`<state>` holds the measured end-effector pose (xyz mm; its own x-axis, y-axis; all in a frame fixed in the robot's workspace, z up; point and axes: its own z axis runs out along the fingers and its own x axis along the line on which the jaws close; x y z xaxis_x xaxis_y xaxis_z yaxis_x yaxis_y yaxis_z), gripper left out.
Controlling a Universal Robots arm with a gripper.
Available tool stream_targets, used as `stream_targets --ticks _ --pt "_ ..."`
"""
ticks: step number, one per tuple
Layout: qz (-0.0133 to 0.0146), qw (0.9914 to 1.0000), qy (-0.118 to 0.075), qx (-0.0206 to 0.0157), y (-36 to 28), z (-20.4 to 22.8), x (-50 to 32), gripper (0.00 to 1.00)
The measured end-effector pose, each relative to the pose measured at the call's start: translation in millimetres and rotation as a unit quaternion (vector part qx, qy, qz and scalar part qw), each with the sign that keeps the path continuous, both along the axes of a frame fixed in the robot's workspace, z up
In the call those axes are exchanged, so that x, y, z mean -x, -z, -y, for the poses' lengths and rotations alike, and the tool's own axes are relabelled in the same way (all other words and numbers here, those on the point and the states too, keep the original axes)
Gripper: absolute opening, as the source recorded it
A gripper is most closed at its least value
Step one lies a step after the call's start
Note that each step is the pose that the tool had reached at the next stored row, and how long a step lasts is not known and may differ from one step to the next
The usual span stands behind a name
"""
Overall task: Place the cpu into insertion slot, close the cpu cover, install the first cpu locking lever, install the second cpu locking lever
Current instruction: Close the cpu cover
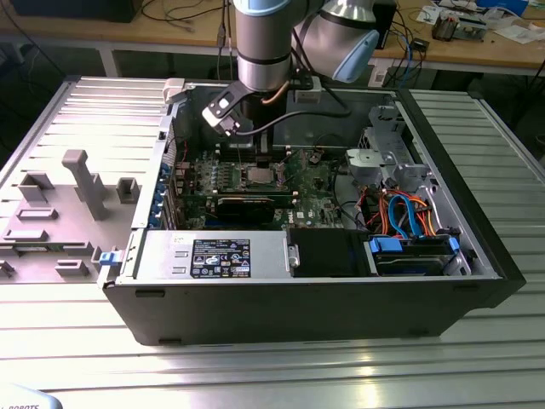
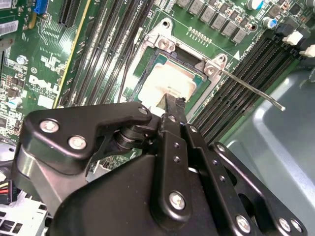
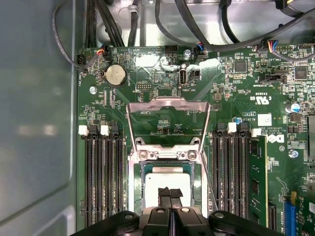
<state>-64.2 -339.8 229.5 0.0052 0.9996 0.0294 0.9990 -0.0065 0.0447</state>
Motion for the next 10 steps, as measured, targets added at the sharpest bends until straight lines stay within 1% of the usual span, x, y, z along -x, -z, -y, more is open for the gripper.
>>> stream_targets --ticks 1,2,5,10 --pt "-0.0001 1.0 0.0 0.001 -1.6 0.1 0.0 0.11" --pt "-0.0001 1.0 0.0 0.0013 -2.5 0.1 0.1 0.11" --pt "0.0 1.0 0.0 0.0022 -3.2 0.0 0.0 0.11" --pt "0.0 1.0 0.0 0.0025 -6.3 0.0 0.0 0.11"
